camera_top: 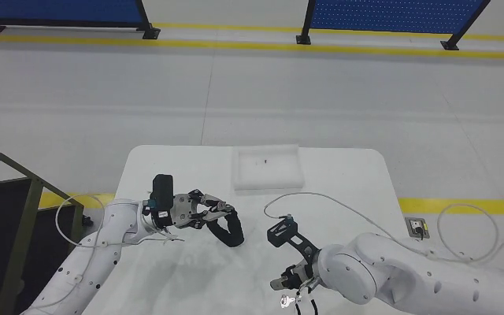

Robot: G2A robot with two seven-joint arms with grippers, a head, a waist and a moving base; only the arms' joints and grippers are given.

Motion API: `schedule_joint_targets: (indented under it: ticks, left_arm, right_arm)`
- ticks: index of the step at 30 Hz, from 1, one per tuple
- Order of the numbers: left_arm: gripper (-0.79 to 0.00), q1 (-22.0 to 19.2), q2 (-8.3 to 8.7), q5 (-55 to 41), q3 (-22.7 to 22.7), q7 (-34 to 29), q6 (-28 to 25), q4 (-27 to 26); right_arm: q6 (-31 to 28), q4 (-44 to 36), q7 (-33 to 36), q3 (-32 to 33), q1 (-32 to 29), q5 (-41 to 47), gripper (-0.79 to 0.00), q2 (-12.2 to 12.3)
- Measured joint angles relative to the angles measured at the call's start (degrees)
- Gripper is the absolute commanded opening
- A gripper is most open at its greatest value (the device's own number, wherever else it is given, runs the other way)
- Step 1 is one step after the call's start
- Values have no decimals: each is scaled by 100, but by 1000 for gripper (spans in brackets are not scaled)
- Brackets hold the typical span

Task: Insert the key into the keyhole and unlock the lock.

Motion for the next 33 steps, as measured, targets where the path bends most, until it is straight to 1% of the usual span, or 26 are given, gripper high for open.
schedule_joint_targets:
  ticks: [5, 8, 11, 17, 22, 27, 28, 29, 32, 33]
  left_arm:
    - [-785, 0, 0, 0, 0, 0, 0, 0]
    - [-785, 0, 0, 0, 0, 0, 0, 0]
    - [-785, 0, 0, 0, 0, 0, 0, 0]
    - [-785, 0, 0, 0, 0, 0, 0, 0]
    - [-785, 0, 0, 0, 0, 0, 0, 0]
    - [-785, 0, 0, 0, 0, 0, 0, 0]
    - [-785, 0, 0, 0, 0, 0, 0, 0]
    - [-785, 0, 0, 0, 0, 0, 0, 0]
    - [-785, 0, 0, 0, 0, 0, 0, 0]
    - [-785, 0, 0, 0, 0, 0, 0, 0]
  right_arm:
    - [-9, 15, -21, 3, -15, -13, 0, 0]
    - [-125, 35, -207, 43, -158, -6, 0, 2]
    - [-197, 22, -276, 2, -389, -74, 0, -4]
    - [-411, 148, -578, 0, -1108, -126, 0, -60]
    - [-825, 511, -652, 0, -1650, -379, 0, -204]
    - [-1006, 877, -646, 10, -1846, -510, 0, -434]
    - [-995, 914, -673, 26, -1858, -513, -22, -467]
    - [-976, 950, -703, 47, -1871, -510, -80, -497]
    - [-958, 1080, -740, 108, -1922, -471, -197, -578]
    - [-955, 1137, -738, 130, -1944, -445, -265, -608]
